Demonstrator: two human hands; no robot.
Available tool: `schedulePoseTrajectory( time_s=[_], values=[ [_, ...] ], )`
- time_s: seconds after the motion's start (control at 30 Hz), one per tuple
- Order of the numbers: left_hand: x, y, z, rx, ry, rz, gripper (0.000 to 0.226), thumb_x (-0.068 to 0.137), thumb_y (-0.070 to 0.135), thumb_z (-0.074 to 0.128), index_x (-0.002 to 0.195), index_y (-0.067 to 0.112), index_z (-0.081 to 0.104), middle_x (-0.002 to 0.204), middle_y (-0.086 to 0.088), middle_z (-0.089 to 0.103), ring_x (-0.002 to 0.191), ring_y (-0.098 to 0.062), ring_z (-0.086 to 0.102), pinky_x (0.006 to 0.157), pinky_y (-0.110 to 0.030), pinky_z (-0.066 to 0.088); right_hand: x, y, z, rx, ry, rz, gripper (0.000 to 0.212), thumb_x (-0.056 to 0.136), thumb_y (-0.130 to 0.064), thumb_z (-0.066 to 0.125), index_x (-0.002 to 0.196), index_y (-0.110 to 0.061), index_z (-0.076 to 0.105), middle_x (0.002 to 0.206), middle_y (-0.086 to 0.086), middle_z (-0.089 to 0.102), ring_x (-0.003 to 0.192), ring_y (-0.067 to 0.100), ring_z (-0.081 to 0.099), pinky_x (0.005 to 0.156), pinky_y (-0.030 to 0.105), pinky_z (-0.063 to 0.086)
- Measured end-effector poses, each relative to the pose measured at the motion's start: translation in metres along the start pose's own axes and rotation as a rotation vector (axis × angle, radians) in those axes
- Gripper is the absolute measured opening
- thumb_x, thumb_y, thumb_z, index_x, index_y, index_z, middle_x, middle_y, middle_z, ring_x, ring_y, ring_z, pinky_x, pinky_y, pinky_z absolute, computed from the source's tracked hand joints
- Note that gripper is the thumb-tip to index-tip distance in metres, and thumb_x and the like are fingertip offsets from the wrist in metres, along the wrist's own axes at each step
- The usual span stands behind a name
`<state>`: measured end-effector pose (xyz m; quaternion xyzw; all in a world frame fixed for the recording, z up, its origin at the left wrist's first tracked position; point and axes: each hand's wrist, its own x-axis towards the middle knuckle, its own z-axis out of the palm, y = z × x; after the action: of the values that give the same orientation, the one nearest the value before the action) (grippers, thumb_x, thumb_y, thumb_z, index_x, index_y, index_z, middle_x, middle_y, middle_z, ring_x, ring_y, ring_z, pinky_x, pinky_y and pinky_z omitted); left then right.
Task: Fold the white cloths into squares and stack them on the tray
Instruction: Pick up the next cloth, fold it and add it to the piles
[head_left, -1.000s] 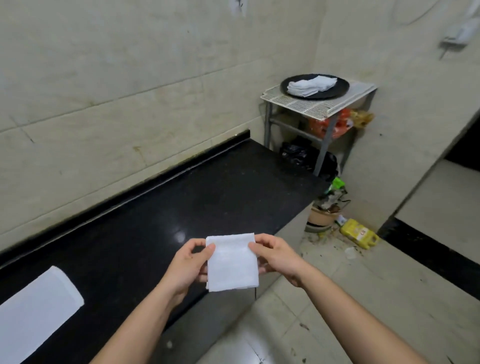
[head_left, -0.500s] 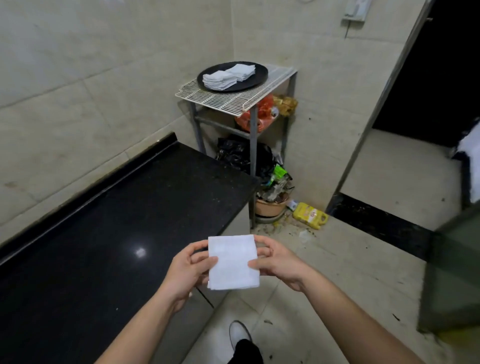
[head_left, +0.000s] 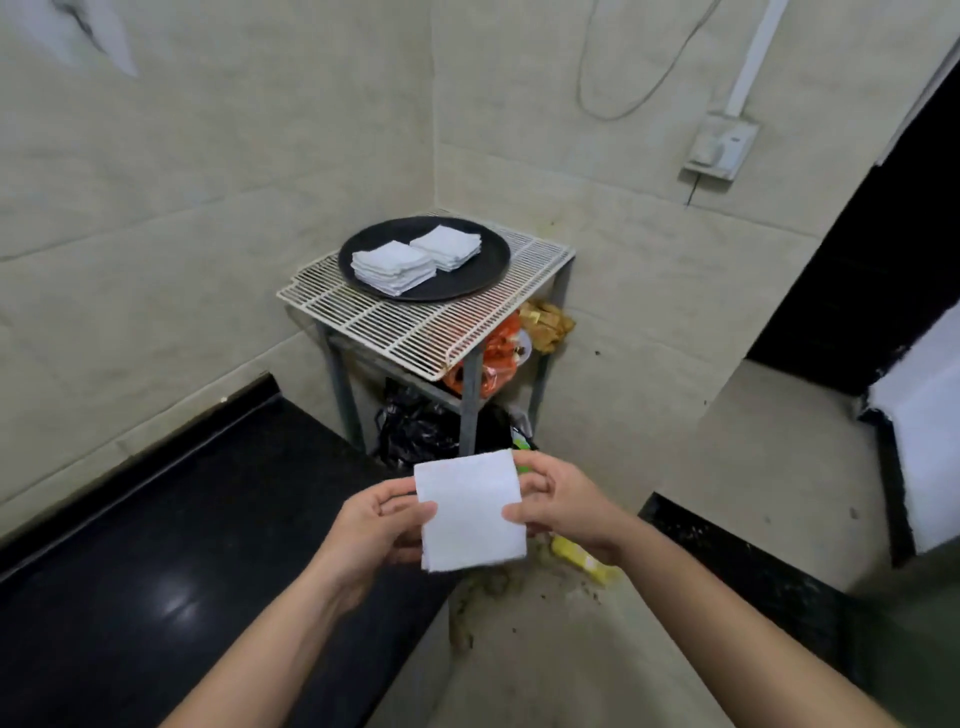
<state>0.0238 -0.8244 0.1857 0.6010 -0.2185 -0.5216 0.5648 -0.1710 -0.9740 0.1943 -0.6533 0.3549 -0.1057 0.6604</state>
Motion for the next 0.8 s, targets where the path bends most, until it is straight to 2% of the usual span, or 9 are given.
schedulePoseTrajectory(
  time_s=[0.07, 0.13, 0.3, 0.4, 0.47, 0.57, 0.63, 0.7, 0.8],
  values=[
    [0.037, 0.037, 0.002, 0.019, 0.003, 0.042, 0.031, 0.089, 0.004, 0.067, 0.120, 0.007, 0.064, 0.107, -0.013, 0.074, 0.092, -0.034, 0.072, 0.071, -0.041, 0.059, 0.035, -0.033, -0.023, -0.008, 0.012, -0.048, 0.063, 0.084, 0.000, 0.073, 0.140, -0.020, 0.051, 0.109, 0.013, 0.070, 0.096, 0.021, 0.071, 0.076, 0.037, 0.059],
    [0.061, 0.066, 0.006, 0.030, 0.023, 0.068, 0.028, 0.089, 0.004, 0.067, 0.117, 0.006, 0.063, 0.105, -0.014, 0.075, 0.088, -0.032, 0.072, 0.067, -0.039, 0.060, 0.058, -0.057, -0.039, 0.001, 0.014, -0.074, 0.060, 0.086, 0.002, 0.071, 0.139, -0.020, 0.052, 0.110, 0.013, 0.070, 0.096, 0.020, 0.071, 0.072, 0.031, 0.058],
    [0.117, 0.113, 0.014, -0.016, 0.089, 0.133, 0.027, 0.088, 0.002, 0.067, 0.114, 0.002, 0.062, 0.104, -0.020, 0.073, 0.082, -0.030, 0.071, 0.058, -0.035, 0.059, 0.125, -0.095, -0.071, 0.065, 0.010, -0.104, 0.056, 0.087, 0.007, 0.068, 0.135, -0.018, 0.054, 0.095, 0.001, 0.073, 0.090, 0.014, 0.072, 0.064, 0.024, 0.054],
    [0.159, 0.135, 0.014, -0.042, 0.178, 0.157, 0.024, 0.087, 0.001, 0.068, 0.110, 0.004, 0.063, 0.095, -0.016, 0.074, 0.070, -0.020, 0.070, 0.057, -0.034, 0.058, 0.175, -0.116, -0.090, 0.057, -0.033, -0.142, 0.056, 0.086, 0.007, 0.068, 0.134, -0.020, 0.056, 0.105, 0.005, 0.074, 0.101, 0.021, 0.071, 0.078, 0.034, 0.059],
    [0.185, 0.149, 0.014, -0.054, 0.234, 0.170, 0.023, 0.087, 0.000, 0.069, 0.109, 0.005, 0.063, 0.089, -0.013, 0.070, 0.060, -0.015, 0.064, 0.053, -0.030, 0.056, 0.210, -0.131, -0.103, 0.023, -0.054, -0.176, 0.056, 0.086, 0.008, 0.068, 0.132, -0.021, 0.057, 0.110, 0.009, 0.074, 0.101, 0.021, 0.071, 0.086, 0.034, 0.059],
    [0.225, 0.172, 0.018, -0.067, 0.328, 0.186, 0.022, 0.086, -0.001, 0.069, 0.107, 0.007, 0.064, 0.078, -0.005, 0.068, 0.056, -0.010, 0.062, 0.050, -0.026, 0.054, 0.266, -0.153, -0.124, -0.009, -0.121, -0.204, 0.052, 0.086, 0.006, 0.069, 0.129, -0.023, 0.060, 0.114, 0.014, 0.072, 0.107, 0.027, 0.069, 0.093, 0.044, 0.057],
    [0.255, 0.189, 0.024, -0.094, 0.390, 0.178, 0.023, 0.086, 0.000, 0.069, 0.108, 0.004, 0.063, 0.081, -0.008, 0.069, 0.058, -0.012, 0.064, 0.049, -0.026, 0.054, 0.306, -0.170, -0.143, -0.026, -0.166, -0.208, 0.048, 0.087, 0.001, 0.069, 0.124, -0.028, 0.061, 0.113, 0.011, 0.072, 0.106, 0.026, 0.070, 0.090, 0.046, 0.058],
    [0.290, 0.207, 0.033, -0.105, 0.460, 0.157, 0.022, 0.087, 0.001, 0.069, 0.109, 0.003, 0.063, 0.093, -0.014, 0.073, 0.064, -0.016, 0.069, 0.050, -0.026, 0.054, 0.346, -0.190, -0.163, -0.039, -0.183, -0.178, 0.044, 0.090, -0.004, 0.068, 0.122, -0.032, 0.059, 0.113, 0.005, 0.072, 0.104, 0.021, 0.070, 0.086, 0.041, 0.060],
    [0.342, 0.232, 0.046, -0.123, 0.569, 0.129, 0.023, 0.087, 0.004, 0.071, 0.108, 0.005, 0.061, 0.098, -0.017, 0.073, 0.077, -0.023, 0.073, 0.056, -0.029, 0.057, 0.406, -0.211, -0.188, -0.082, -0.182, -0.171, 0.046, 0.090, -0.009, 0.070, 0.130, -0.029, 0.057, 0.118, 0.005, 0.067, 0.106, 0.022, 0.068, 0.091, 0.045, 0.058]
  ],
)
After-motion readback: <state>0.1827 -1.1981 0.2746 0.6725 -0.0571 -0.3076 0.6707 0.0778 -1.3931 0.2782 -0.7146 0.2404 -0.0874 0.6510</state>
